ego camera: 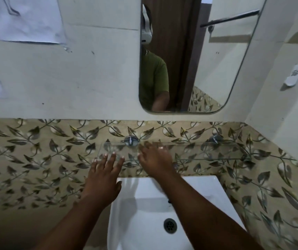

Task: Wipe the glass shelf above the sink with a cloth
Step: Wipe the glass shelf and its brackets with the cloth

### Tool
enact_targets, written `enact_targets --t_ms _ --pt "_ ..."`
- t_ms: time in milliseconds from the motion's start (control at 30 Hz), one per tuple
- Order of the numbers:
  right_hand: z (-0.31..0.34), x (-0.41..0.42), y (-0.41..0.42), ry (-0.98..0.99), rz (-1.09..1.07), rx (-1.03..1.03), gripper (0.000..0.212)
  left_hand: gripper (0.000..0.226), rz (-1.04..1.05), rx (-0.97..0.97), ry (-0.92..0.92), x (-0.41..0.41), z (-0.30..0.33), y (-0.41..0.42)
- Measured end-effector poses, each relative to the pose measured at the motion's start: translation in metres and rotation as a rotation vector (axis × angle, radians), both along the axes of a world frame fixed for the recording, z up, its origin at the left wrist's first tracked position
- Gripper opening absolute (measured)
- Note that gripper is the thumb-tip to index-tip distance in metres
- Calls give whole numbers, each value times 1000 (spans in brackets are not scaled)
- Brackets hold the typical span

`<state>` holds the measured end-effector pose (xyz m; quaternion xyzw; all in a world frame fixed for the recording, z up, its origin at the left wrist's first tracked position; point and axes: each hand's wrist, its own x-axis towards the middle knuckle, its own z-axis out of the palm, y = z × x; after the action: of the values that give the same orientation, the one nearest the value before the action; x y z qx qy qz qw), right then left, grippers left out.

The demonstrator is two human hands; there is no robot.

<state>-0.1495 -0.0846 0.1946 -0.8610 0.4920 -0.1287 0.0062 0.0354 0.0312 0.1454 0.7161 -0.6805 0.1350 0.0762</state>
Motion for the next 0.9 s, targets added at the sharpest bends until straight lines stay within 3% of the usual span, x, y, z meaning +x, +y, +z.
enact_targets --t_ms 133,333,500,633,733,900 --pt "-7 16 12 97 238 -45 54 91 25 4 -1 7 3 10" --pt "1 11 -6 35 185 42 49 84 67 44 51 20 8 24" --pt "8 67 0 1 272 88 46 75 68 93 64 15 9 28" --pt "7 46 3 10 402 98 48 72 43 89 50 20 11 30" --pt "7 28 -4 59 372 49 49 75 52 126 51 18 14 30" --pt "19 71 -2 20 269 96 52 87 86 92 70 8 2 29"
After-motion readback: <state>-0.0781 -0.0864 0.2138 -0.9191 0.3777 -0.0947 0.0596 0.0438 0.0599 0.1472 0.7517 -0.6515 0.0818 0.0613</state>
